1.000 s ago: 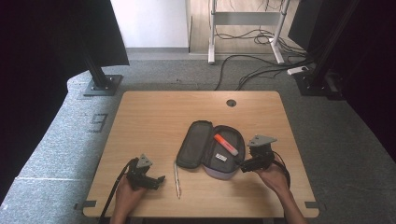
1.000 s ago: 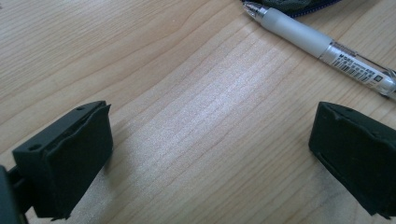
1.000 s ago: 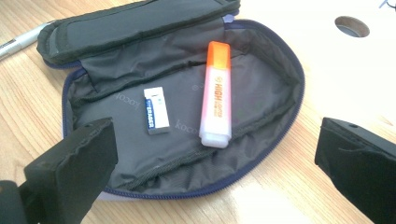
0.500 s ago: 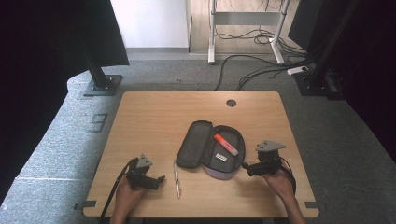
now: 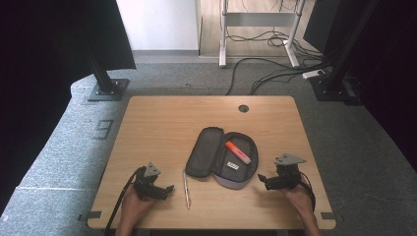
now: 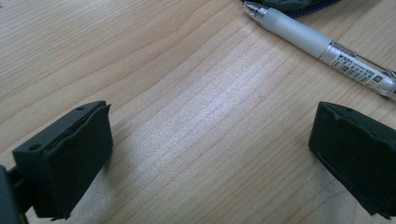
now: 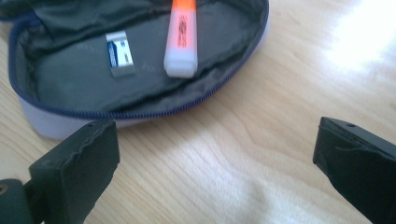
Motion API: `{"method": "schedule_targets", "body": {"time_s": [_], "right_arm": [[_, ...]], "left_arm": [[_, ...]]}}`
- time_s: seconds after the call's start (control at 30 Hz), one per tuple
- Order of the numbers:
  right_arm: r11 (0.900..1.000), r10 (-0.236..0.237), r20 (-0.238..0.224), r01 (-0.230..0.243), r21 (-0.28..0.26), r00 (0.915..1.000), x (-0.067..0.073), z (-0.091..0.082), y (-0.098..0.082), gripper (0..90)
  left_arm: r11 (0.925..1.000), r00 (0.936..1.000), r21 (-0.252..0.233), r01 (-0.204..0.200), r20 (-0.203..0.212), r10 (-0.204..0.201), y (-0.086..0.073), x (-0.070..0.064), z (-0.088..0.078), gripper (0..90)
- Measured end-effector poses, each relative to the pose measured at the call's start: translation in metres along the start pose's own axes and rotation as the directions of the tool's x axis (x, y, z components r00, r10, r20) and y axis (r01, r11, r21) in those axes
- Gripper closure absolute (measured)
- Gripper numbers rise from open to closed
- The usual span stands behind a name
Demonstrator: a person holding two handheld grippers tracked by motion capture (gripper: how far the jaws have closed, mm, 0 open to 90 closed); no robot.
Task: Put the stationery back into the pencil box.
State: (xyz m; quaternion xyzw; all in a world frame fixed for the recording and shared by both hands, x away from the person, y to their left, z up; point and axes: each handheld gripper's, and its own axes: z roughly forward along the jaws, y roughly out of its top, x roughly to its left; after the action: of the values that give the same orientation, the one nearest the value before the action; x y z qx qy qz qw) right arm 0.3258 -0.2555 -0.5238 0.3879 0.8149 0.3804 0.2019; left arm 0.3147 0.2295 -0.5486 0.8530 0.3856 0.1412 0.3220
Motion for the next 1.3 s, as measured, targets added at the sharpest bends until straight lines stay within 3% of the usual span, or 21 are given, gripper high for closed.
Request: {"method": "schedule_targets", "body": {"time_s": [0.6, 0.7, 0.97, 1.17, 1.3], "right_arm": [[0.996, 0.02, 0.002, -0.02, 0.09, 0.9998, 0.001, 0.016, -0.027, 0.0], [0.995, 0.044, -0.015, -0.042, 0.09, 0.9989, -0.001, 0.016, -0.029, 0.0], [0.995, 0.049, -0.013, -0.047, 0.092, 0.9987, -0.001, 0.016, -0.03, 0.0], [0.995, 0.049, -0.013, -0.047, 0.091, 0.9987, -0.001, 0.016, -0.03, 0.0], [0.995, 0.049, -0.013, -0.047, 0.091, 0.9987, -0.001, 0.016, -0.03, 0.0]], "left_arm": [[1.0, 1.0, 0.0, -0.001, 0.0, 0.001, 0.0, 0.0, 0.0, 0.0], [1.0, 1.0, -0.001, 0.003, -0.005, -0.003, 0.0, 0.0, 0.0, 0.0], [0.9995, 0.9996, 0.027, 0.016, -0.024, -0.015, 0.005, -0.006, -0.002, 0.3], [0.9995, 0.9996, -0.019, 0.026, 0.008, -0.026, 0.012, -0.012, -0.013, 4.1], [0.9997, 0.9997, -0.023, 0.006, 0.022, -0.005, 0.017, -0.018, -0.016, 6.4]]}}
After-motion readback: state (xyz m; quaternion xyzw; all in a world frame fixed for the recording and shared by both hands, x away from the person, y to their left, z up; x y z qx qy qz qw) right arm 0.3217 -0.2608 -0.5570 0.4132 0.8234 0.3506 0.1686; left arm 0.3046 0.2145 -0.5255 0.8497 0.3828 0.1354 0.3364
